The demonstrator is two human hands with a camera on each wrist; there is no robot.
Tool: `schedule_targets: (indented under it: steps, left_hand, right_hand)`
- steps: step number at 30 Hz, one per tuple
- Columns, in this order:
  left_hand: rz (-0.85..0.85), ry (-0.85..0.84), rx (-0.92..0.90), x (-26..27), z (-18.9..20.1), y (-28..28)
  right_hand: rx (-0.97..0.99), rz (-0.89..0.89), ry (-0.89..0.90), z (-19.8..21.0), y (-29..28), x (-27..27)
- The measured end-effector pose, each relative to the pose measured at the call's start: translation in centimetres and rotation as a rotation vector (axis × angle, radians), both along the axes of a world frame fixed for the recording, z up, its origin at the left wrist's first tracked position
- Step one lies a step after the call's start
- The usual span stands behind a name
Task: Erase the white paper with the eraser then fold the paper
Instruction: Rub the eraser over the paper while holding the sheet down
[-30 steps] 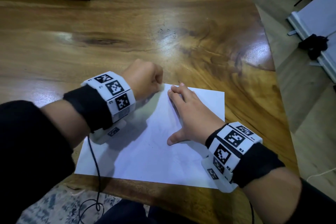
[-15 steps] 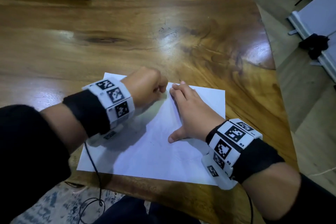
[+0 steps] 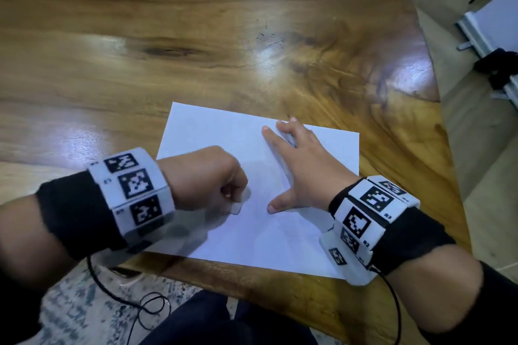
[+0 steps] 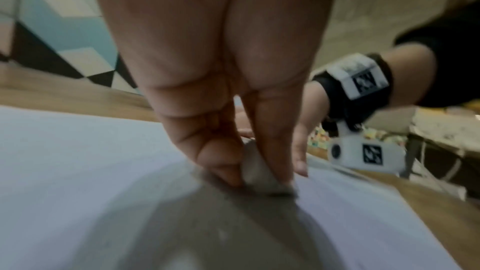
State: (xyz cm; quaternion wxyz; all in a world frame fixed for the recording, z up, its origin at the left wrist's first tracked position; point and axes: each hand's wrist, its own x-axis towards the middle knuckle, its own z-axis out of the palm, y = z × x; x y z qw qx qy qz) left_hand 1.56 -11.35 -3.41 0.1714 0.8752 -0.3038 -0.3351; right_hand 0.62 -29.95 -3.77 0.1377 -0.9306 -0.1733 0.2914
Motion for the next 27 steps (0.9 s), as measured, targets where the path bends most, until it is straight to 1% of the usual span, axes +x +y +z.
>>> schedule_targets:
  steps: [1,2,4,5,6,7,8,10,11,12,13,14,17,18,19,20,22,23,24,25,27]
  left_hand:
    - [0.021,-0.020,0.004,0.6,0.1,-0.1]
    - [0.085,-0.091,-0.008,1.4,0.0,-0.5]
    - [0.275,-0.298,-0.036,2.8,0.0,-1.4]
    - [0.339,-0.372,-0.052,3.1,-0.2,-1.7]
    - [0.336,-0.415,-0.071,2.9,-0.5,-1.7]
    - [0.289,-0.418,-0.102,2.1,-0.7,-1.3]
    - [0.204,-0.371,-0.123,1.1,-0.9,-0.7]
    - [0.042,-0.201,-0.149,-0.9,-0.7,0.4]
    - [-0.005,-0.119,-0.118,-1.4,-0.5,0.6]
    - [-0.027,-0.075,-0.079,-1.2,-0.5,0.7]
    - [-0.015,-0.083,-0.058,-0.5,-0.2,0.3]
    - [0.035,-0.123,-0.045,0.5,-0.2,-0.3]
    - [0.285,-0.341,-0.040,2.8,-0.2,-2.0]
    - [0.288,-0.399,-0.064,2.8,-0.4,-2.2]
    - [0.245,-0.403,-0.088,2.1,-0.3,-2.1]
    - [0.170,-0.347,-0.106,1.2,-0.4,-1.7]
    - [0.008,-0.139,-0.078,-0.6,-0.1,-0.9]
    - [-0.045,-0.051,-0.032,-0.8,0.2,-0.7]
    - [-0.060,-0.023,-0.001,-0.4,0.3,-0.5]
    - [-0.028,-0.048,0.014,0.4,0.2,-0.5]
    - [0.146,-0.193,0.027,2.3,-0.2,-0.6]
  right_hand:
    - [-0.003,0.002,-0.003,0.0,0.0,0.0]
    - [-0.007,0.003,-0.008,-0.1,0.1,0.0]
    - [-0.015,0.003,-0.015,-0.1,0.1,-0.1]
    - [-0.016,0.000,-0.017,-0.1,0.1,-0.1]
    - [-0.015,-0.002,-0.016,-0.1,0.1,0.0]
    - [-0.013,-0.002,-0.012,-0.1,0.1,0.0]
    - [-0.009,-0.005,-0.007,-0.1,0.1,0.0]
    - [0.000,-0.016,0.000,-0.2,0.1,-0.1]
    - [-0.001,-0.016,-0.001,-0.2,0.1,-0.1]
    - [-0.007,-0.011,-0.005,-0.2,0.1,-0.1]
    - [-0.013,-0.005,-0.010,-0.3,0.2,-0.1]
    - [-0.016,-0.002,-0.010,-0.3,0.2,-0.1]
    - [-0.021,-0.003,-0.009,-0.1,0.2,-0.1]
    - [-0.024,0.000,-0.010,-0.1,0.2,-0.1]
    - [-0.029,0.004,-0.008,-0.1,0.2,-0.1]
    - [-0.030,0.005,-0.007,-0.1,0.2,-0.1]
    - [-0.026,0.000,-0.008,-0.2,0.1,0.0]
    - [-0.028,0.001,-0.008,-0.2,0.1,-0.1]
    - [-0.030,0.004,-0.009,-0.2,0.1,-0.1]
    - [-0.030,0.006,-0.012,-0.3,0.1,-0.1]
    - [-0.028,-0.003,-0.016,-0.3,0.1,-0.1]
